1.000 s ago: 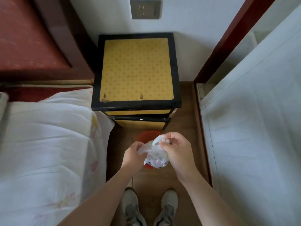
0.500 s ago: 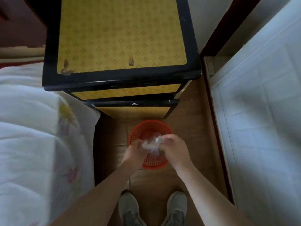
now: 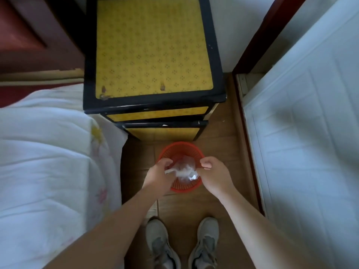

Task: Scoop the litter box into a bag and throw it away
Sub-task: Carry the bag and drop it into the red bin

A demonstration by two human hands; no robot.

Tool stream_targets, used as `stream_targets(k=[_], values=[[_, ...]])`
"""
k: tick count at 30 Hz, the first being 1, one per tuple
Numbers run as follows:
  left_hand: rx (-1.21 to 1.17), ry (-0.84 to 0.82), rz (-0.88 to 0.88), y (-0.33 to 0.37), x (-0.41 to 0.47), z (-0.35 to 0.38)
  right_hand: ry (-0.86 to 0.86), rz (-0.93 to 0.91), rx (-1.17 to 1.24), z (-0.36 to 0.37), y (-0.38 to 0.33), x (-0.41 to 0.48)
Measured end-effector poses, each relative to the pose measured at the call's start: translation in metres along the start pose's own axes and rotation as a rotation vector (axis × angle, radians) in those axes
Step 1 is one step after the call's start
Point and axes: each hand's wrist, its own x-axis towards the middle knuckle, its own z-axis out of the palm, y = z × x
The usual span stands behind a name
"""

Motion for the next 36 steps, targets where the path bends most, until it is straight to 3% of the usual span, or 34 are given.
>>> stream_targets(k=[5,16,26,36], values=[[0.161,0.002,0.135,0.031,-0.046,-0.038,-0.036,-0.116,-0.260,-0.024,-0.031,-0.052],[0.382,0.070,0.287,0.105,-0.171,-0.144,0.010,-0.260,-0.486,-0.075,-0.119,-0.174],[0.498,0.172,0.329,0.145,-0.278,-0.222,0.066,-0.439,-0.681,-0.100,-0.197,-0.276],[0.512,0.301,0.350,0.168,-0.384,-0.267,0.179,-0.683,-0.791,-0.128,-0.227,-0.369]])
